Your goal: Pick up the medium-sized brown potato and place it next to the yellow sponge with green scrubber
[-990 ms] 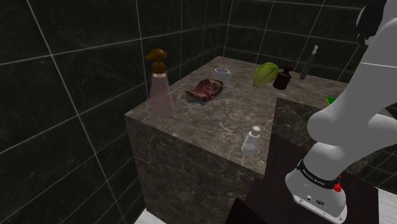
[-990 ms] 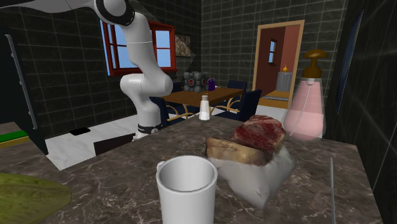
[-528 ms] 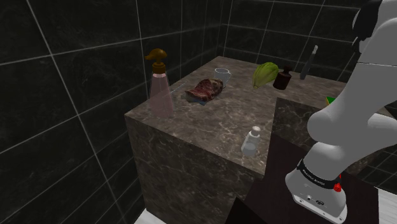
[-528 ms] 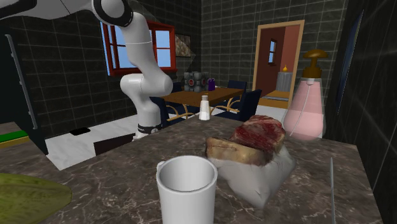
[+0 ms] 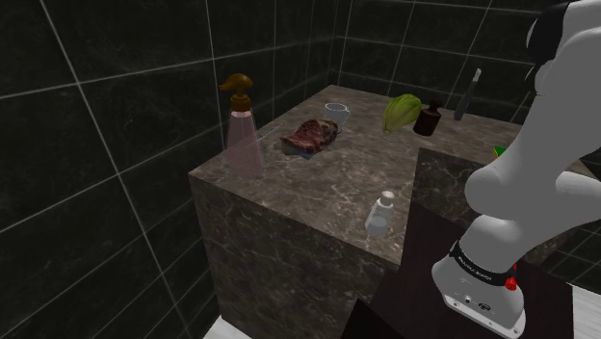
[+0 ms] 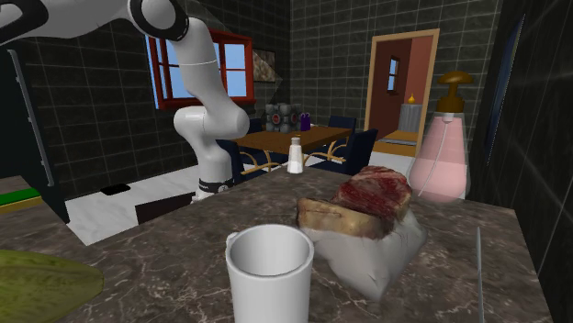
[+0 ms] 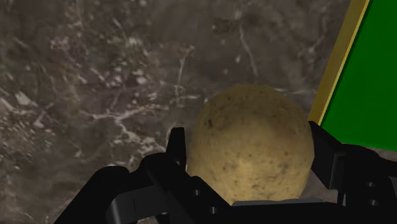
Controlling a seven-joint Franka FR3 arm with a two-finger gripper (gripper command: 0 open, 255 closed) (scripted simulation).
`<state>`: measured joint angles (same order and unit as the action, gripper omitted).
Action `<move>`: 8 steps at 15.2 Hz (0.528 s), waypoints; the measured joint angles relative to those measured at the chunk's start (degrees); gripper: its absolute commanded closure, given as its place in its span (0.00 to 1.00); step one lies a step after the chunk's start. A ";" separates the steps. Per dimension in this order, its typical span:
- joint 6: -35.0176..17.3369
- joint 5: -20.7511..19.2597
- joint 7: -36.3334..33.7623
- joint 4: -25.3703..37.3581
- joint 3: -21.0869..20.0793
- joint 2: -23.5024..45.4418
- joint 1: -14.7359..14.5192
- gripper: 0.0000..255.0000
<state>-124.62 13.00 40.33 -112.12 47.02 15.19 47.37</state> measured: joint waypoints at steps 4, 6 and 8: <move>-0.31 0.15 0.09 -0.19 -0.07 0.13 0.04 1.00; -0.33 0.16 0.09 -0.20 -0.07 0.14 0.04 1.00; -0.33 0.16 0.10 -0.20 -0.07 0.14 0.04 0.00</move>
<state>-124.95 13.16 40.43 -112.32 46.95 15.33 47.41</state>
